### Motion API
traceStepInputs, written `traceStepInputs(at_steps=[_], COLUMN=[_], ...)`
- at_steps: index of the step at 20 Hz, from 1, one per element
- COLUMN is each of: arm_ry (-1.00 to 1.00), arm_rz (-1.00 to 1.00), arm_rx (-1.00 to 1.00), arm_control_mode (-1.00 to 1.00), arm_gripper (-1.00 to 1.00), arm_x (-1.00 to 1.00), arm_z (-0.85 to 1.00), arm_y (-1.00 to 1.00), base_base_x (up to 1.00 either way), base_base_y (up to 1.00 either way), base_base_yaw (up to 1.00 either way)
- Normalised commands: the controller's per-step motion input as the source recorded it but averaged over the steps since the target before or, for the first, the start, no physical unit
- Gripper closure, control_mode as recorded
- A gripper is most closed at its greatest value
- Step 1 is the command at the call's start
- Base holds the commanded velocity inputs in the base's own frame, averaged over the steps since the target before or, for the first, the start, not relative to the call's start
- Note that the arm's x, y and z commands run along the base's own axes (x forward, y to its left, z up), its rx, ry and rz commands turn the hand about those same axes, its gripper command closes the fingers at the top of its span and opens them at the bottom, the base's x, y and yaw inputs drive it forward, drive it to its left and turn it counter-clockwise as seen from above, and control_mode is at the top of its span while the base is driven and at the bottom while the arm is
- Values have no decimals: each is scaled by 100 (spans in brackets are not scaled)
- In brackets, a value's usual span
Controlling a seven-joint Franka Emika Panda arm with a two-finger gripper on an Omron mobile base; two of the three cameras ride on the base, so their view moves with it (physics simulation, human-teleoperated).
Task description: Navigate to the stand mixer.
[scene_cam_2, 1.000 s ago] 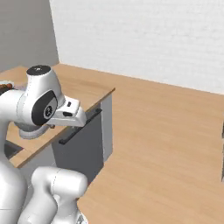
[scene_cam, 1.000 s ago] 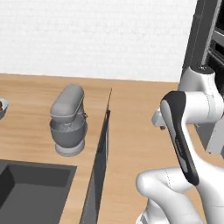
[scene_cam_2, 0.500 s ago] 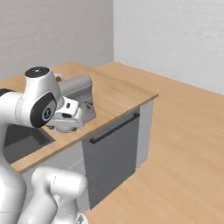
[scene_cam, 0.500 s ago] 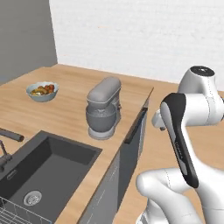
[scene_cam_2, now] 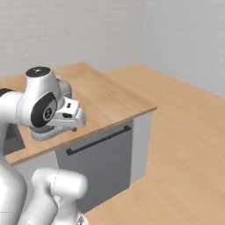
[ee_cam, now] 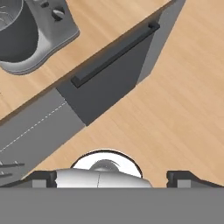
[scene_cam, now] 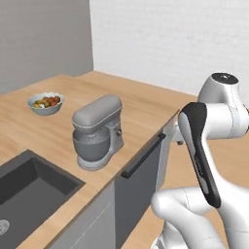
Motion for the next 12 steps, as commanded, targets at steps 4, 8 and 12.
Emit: traceStepInputs(at_steps=[4,8,12], arm_ry=[0,0,0], arm_rz=[0,0,0], arm_rx=[0,0,0], arm_control_mode=[100,100,100], arm_gripper=[-100,-100,-100], arm_x=[0,0,0], arm_z=[0,0,0], arm_y=[0,0,0], base_base_x=[41,21,15], base_base_y=[-24,0,-18], base_base_yaw=[44,50,50])
